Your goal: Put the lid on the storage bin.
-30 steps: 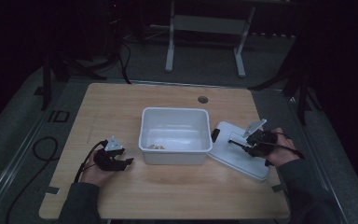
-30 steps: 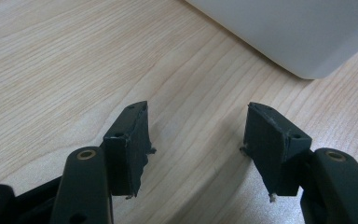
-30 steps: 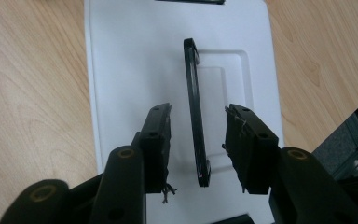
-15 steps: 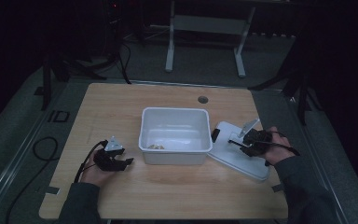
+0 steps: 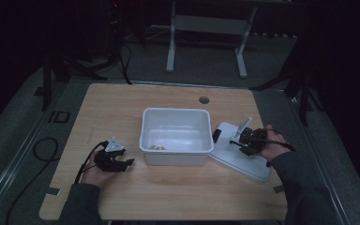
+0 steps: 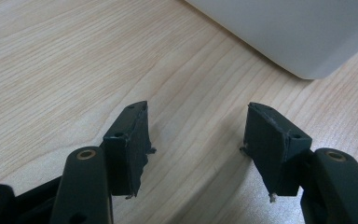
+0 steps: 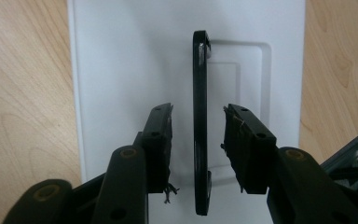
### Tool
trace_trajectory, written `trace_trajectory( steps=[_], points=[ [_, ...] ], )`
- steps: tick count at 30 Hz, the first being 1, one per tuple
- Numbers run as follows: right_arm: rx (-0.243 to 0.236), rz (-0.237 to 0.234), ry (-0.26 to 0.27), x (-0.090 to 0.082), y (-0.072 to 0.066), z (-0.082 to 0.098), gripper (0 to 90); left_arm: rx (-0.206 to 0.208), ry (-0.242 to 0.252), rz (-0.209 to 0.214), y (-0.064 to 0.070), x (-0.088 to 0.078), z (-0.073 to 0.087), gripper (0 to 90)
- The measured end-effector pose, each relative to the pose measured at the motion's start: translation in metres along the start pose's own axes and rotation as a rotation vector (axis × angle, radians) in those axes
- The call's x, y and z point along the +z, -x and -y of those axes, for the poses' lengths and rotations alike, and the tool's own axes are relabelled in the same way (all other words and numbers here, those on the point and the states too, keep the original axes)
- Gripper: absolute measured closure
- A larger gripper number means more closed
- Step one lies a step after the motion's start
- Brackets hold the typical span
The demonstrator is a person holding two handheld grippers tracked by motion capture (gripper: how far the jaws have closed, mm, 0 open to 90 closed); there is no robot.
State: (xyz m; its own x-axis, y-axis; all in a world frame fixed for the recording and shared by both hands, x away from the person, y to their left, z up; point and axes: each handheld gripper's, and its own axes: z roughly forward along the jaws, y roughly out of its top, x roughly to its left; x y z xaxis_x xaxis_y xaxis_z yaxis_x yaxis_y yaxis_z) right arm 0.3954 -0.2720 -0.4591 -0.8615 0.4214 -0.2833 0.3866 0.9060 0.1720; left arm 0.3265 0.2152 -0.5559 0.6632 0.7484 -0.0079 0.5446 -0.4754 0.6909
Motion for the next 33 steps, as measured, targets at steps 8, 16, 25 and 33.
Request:
trace_trajectory(
  steps=[8,16,25,33],
  points=[
    [-0.008,-0.011,-0.036,0.006,0.003,-0.006,63.3,-0.001,0.002,0.000,0.000,0.000,0.000,40.6],
    [-0.026,-0.022,-0.088,0.015,0.006,-0.013,67.3,-0.001,0.003,0.001,0.000,0.000,0.000,40.5],
    [-0.027,-0.039,-0.123,0.020,0.011,-0.014,73.8,0.000,0.003,0.002,0.000,0.000,0.000,40.4],
    [-0.033,-0.051,-0.138,0.021,0.016,-0.016,79.3,0.000,0.003,0.003,0.000,0.000,0.000,40.4]
  ],
)
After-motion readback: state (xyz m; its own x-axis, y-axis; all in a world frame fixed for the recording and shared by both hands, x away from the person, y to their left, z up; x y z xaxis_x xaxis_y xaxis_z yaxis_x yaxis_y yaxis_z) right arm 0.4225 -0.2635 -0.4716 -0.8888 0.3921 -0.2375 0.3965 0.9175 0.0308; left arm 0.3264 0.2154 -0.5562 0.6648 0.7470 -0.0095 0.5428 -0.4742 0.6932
